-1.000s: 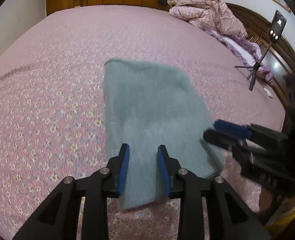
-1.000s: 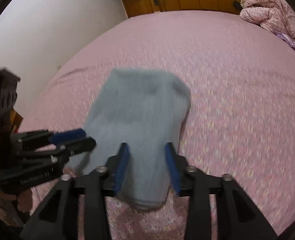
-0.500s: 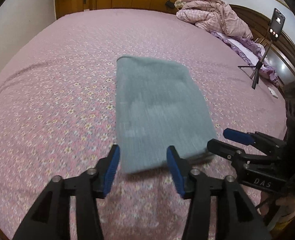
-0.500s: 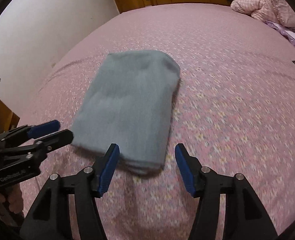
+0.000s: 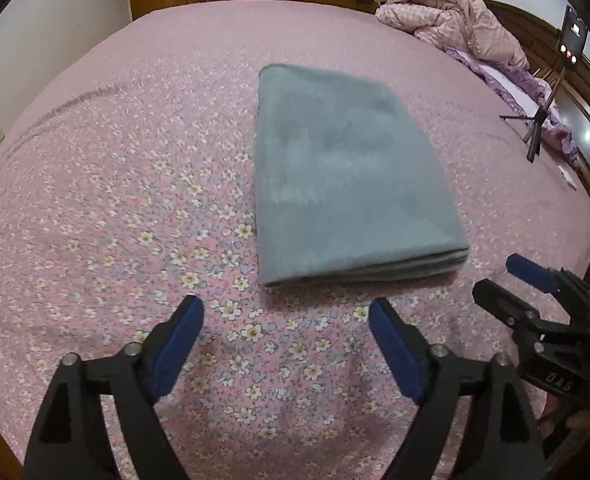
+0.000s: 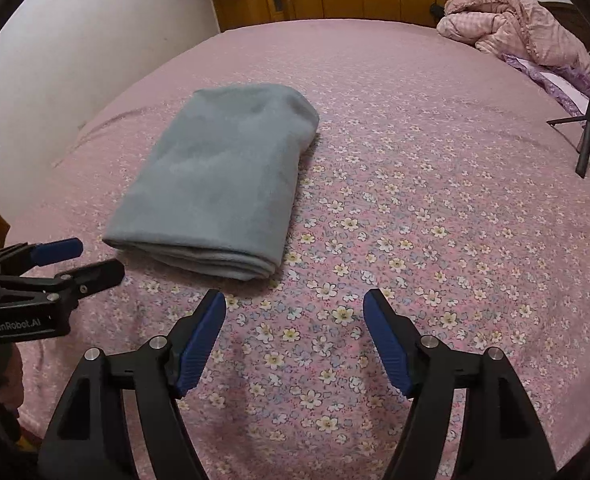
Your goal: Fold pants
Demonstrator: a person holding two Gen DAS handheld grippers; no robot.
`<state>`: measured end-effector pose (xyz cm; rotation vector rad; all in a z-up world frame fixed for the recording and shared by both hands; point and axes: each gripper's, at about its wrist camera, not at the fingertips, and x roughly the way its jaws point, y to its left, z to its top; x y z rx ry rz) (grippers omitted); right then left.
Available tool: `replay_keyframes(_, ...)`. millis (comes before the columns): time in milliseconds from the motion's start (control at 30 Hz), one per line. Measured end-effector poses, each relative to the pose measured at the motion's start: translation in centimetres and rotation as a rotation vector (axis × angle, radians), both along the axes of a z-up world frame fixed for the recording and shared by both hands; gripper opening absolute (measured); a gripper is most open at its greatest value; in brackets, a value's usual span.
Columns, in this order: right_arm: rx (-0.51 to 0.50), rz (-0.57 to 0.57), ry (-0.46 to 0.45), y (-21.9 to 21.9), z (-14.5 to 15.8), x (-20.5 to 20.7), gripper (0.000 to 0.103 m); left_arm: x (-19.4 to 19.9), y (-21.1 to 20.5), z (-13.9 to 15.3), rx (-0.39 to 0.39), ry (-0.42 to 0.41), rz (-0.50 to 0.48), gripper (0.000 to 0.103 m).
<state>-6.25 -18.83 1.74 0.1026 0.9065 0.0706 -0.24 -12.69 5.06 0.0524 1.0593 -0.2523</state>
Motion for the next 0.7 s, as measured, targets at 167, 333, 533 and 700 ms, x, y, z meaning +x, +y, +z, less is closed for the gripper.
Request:
replay_keyframes(167, -0.034, 0.007, -0.021, 0.7, -1.1, 0.5, 0.073, 0.6, 0.1, -1.9, 0.008, 0.041, 0.036, 0.091)
replay_keyframes(333, -0.029, 0.006, 0.013, 1.0, -3.2, 1.0, 0.080, 1.1, -0.3, -2.9, 0.028, 0.040, 0.056, 0.098)
replay_keyframes(533, -0.065, 0.019, 0.006, 2.1, -3.6, 1.1, 0.090, 1.0, -0.8, -3.3, 0.043, 0.036, 0.061, 0.102)
replay_keyframes(700, -0.039, 0.006, 0.012, 2.0, -3.7, 0.9, 0.092, 0.9, -1.0, -3.4, 0.058, 0.030, 0.061, 0.103)
